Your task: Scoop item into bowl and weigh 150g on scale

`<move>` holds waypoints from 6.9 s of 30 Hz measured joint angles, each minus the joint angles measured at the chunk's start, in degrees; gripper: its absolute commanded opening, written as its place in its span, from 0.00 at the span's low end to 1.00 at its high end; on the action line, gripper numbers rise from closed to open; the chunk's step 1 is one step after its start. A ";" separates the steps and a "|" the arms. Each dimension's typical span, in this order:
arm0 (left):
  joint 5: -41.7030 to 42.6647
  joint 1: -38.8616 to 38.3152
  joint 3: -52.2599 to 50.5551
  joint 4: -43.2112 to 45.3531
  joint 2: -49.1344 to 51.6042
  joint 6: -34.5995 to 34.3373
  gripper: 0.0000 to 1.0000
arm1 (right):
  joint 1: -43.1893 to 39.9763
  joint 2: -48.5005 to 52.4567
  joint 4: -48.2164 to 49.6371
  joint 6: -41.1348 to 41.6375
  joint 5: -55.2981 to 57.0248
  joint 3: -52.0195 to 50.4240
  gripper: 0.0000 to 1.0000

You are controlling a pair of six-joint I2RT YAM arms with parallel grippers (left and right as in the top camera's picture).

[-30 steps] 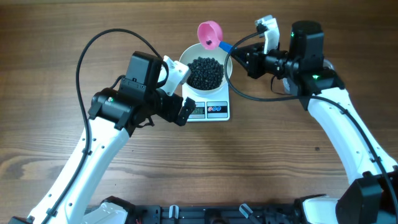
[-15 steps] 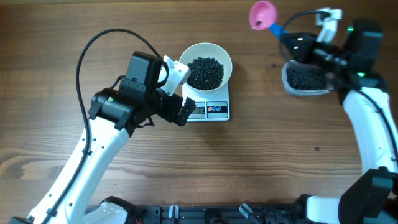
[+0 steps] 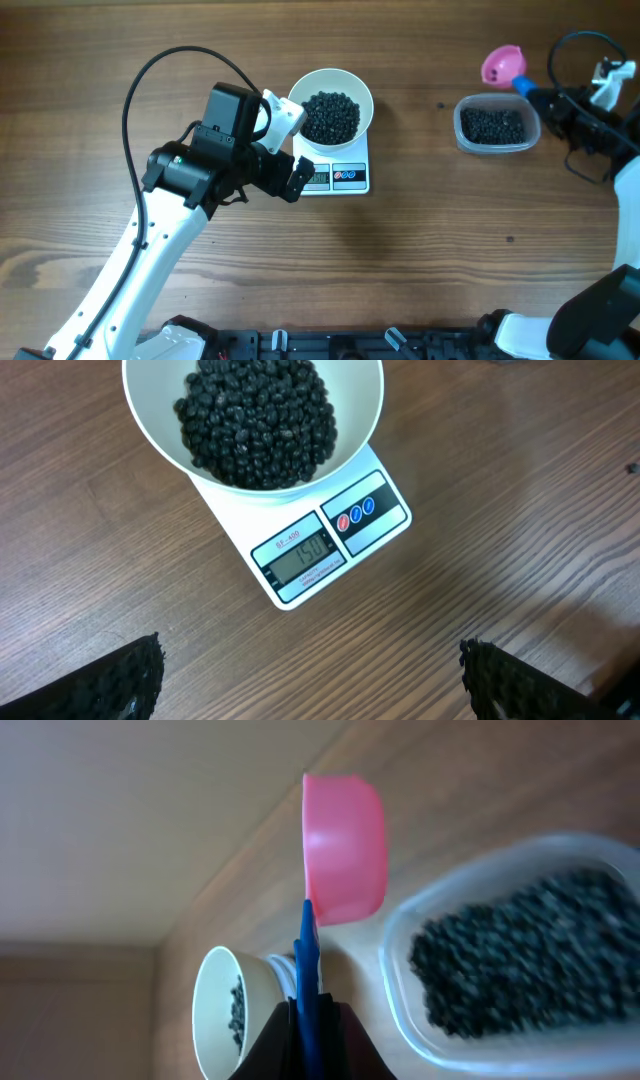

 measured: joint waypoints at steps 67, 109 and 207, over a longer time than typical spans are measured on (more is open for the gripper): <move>0.00 0.00 0.00 0.02 0.00 0.00 1.00 | -1.38 6.67 -16.76 -2.14 31.85 0.00 1.00; 0.00 0.00 0.00 0.02 0.00 0.00 1.00 | -1.38 -24.55 -28.13 -14.34 30.40 0.00 1.00; 0.00 0.00 0.02 0.02 0.00 0.00 1.00 | 24.68 -84.94 30.32 -8.72 56.96 -60.61 1.00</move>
